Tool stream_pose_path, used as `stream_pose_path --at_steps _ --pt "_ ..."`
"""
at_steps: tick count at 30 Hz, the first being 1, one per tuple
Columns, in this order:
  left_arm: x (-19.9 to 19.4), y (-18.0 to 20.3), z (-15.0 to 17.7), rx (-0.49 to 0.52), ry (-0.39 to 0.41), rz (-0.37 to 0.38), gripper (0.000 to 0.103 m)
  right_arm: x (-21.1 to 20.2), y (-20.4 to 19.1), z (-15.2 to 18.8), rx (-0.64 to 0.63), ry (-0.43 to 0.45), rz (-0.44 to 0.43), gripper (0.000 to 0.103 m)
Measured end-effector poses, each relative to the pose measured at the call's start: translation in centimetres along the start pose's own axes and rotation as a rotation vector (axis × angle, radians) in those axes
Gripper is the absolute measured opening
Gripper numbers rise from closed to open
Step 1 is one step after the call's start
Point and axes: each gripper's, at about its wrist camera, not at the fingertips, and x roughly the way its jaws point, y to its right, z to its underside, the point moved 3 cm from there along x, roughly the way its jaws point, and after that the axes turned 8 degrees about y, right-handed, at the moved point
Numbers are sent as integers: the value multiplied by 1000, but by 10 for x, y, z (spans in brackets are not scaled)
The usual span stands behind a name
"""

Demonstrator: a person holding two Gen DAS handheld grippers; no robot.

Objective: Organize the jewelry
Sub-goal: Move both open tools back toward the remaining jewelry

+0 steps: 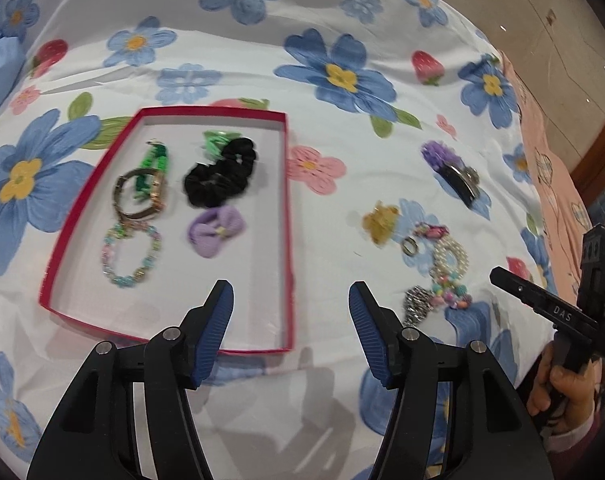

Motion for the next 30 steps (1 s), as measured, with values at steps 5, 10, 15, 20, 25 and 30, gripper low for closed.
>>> stream_pose_path --at_steps 5,10,15,20,25,30 --pt "7 19 8 33 -28 21 61 -7 15 12 6 -12 23 50" --pt "16 39 17 74 -61 45 61 -8 20 23 -1 -27 28 50" --pt "27 56 27 114 -97 63 61 -6 15 22 -7 -30 -11 50" --pt "36 66 34 134 -126 79 61 7 8 22 -9 -50 -48 48" --pt "47 78 36 162 -148 109 61 24 1 24 -32 -80 -56 39" --pt "65 96 39 213 -182 140 61 34 7 25 -40 -93 -46 14"
